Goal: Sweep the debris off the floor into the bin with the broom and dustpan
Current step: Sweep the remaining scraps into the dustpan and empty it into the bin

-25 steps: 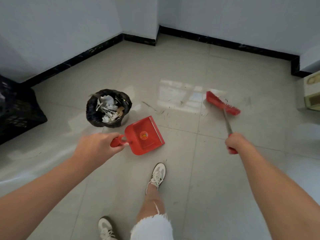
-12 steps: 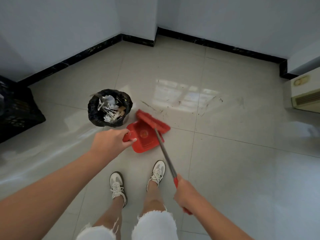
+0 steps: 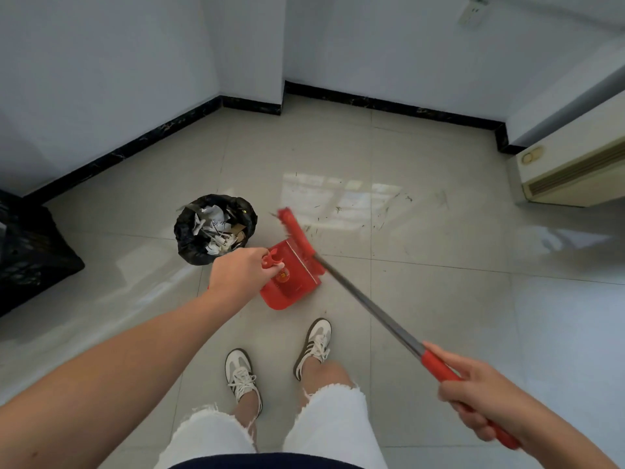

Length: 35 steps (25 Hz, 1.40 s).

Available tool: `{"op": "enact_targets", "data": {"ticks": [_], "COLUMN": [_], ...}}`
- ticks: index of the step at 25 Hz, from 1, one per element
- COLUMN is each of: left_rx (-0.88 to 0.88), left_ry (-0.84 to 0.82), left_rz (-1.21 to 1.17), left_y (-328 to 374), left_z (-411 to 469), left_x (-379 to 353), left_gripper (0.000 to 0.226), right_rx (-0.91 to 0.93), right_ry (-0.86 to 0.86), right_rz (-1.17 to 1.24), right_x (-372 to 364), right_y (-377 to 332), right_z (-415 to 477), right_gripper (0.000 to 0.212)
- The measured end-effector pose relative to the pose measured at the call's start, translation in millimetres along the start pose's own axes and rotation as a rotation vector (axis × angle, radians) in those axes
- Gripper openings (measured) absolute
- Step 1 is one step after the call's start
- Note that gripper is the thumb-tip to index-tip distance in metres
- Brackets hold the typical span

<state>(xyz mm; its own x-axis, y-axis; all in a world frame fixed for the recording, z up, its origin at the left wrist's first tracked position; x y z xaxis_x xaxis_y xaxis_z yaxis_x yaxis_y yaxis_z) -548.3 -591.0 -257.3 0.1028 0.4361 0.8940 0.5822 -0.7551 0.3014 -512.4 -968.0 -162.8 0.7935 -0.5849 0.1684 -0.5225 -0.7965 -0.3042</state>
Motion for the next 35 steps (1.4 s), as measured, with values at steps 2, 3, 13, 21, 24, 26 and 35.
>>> {"op": "enact_targets", "data": {"ticks": [2,3,13,21,24,26,35], "left_rx": [0.027,0.025,-0.130,-0.126,-0.190,-0.180,-0.110], "left_ry": [0.010,0.010,0.009,0.096,0.157,0.151,-0.043], "left_rz": [-0.044,-0.055,0.107,0.198,0.182,0.181,0.068], "left_y": [8,16,173,218,218,211,167], "left_z": [11,18,148,216,214,217,196], "left_x": [11,15,9,-5,-4,-1,3], "left_gripper": [0.040,0.040,0.041,0.036,0.038,0.037,0.037], "right_rx": [0.030,0.041,0.006,-0.119,-0.070,-0.058,-0.117], "right_ry": [0.098,0.153,0.474,0.500,0.452,0.334,-0.018], "right_rz": [0.059,0.091,0.218,0.000,-0.342,-0.437,0.201], "right_x": [22,39,299,382,323,264,123], "right_y": [-1,-5,-83,-103,-112,-107,-96], "right_z": [4,10,192,335,326,304,134], "right_gripper": [0.073,0.073,0.046,0.013,0.014,0.009,0.030]}}
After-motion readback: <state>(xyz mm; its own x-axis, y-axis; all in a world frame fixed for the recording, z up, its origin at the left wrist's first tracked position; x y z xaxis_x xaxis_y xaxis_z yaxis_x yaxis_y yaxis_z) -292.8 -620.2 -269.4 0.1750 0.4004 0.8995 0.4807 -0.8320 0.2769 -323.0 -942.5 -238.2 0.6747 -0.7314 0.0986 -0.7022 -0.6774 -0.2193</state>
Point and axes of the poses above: each hand's wrist, its own z-axis towards the middle knuckle, its own x-axis out of the back of the hand, y = z × x, the point moved 9 cm from there along z, towards the middle knuckle, and after that the axes turned 2 degrees about z, right-handed, at the moved point
